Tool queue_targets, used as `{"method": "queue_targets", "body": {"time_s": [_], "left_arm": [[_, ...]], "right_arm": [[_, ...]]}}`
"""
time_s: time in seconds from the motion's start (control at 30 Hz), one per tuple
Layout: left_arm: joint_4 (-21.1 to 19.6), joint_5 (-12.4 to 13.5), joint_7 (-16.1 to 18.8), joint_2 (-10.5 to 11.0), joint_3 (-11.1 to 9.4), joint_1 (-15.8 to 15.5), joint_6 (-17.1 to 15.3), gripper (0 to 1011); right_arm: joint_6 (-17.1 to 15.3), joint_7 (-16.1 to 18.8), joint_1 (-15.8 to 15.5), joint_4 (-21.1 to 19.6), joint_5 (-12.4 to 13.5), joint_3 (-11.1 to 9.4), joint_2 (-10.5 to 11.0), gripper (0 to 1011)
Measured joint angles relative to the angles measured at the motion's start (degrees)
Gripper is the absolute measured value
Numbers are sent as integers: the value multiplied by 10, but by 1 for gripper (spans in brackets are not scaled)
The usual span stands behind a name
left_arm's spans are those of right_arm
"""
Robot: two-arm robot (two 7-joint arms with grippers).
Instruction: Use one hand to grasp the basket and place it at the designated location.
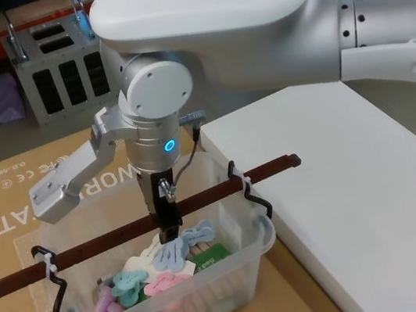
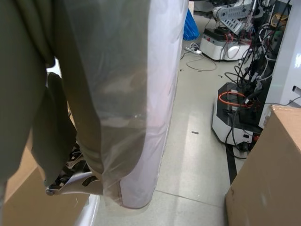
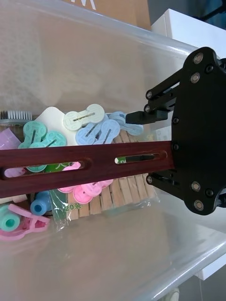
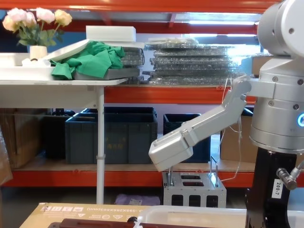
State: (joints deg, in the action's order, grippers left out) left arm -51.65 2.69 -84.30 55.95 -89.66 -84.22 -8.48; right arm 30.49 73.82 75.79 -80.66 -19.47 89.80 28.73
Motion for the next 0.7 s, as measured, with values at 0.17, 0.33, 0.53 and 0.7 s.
{"method": "queue_targets", "body": {"time_s": [0.17, 0.33, 0.53, 0.7], "left_arm": [[0, 0, 0, 0, 0, 0, 0, 0], [0, 0, 0, 0, 0, 0, 0, 0], [0, 0, 0, 0, 0, 0, 0, 0], [0, 0, 0, 0, 0, 0, 0, 0]], "right_arm": [[-1, -1, 0, -3, 4, -3, 2, 349], [-3, -3, 0, -7, 5, -5, 5, 316], [-5, -4, 0, -10, 5, -8, 7, 274], [-7, -4, 0, -14, 6, -10, 9, 248]]}}
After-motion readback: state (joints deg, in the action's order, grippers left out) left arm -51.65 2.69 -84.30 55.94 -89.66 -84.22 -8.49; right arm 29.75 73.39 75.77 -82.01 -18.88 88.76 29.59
